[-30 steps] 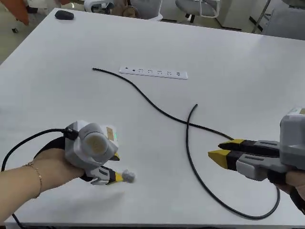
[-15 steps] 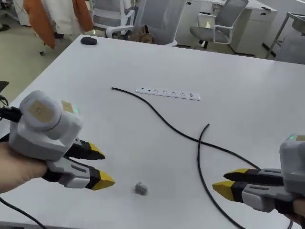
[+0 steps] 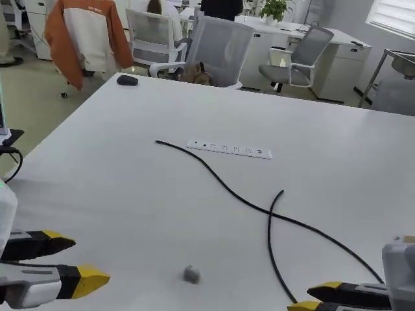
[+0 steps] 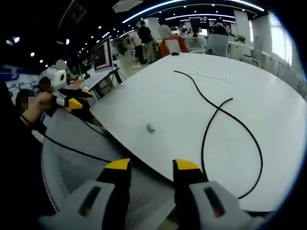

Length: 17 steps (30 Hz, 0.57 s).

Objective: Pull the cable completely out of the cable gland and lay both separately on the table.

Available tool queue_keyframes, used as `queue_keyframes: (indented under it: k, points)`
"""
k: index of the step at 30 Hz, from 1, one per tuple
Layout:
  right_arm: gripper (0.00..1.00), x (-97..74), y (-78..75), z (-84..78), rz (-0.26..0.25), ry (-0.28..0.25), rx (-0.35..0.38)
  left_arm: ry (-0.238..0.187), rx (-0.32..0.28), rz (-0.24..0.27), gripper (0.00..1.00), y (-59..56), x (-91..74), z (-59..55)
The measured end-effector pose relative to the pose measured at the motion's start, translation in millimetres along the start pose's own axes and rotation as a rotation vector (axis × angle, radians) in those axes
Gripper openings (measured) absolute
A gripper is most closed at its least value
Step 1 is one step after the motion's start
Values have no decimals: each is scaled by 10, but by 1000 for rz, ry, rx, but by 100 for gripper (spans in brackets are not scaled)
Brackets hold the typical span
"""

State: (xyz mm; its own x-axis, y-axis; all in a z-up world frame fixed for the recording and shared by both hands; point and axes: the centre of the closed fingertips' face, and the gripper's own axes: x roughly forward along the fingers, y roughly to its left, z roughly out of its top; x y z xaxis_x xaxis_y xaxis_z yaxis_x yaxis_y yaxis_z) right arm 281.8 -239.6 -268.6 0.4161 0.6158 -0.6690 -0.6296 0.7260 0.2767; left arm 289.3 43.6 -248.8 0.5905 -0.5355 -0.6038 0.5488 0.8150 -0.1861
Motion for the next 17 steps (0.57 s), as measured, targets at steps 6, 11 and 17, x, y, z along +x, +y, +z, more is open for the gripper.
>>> queue_keyframes:
  k: [6, 11, 17]
  points:
    - [43, 53, 56, -113, 5, 11, 63, 2, -31, 33, 65, 35, 16, -142]
    - [46, 55, 103, -125, 16, 21, 66, 15, -31, 11, 64, -44, 36, -181]
    - [46, 46, 117, -130, 18, 24, 66, 3, -44, 0, 64, -68, 51, -152]
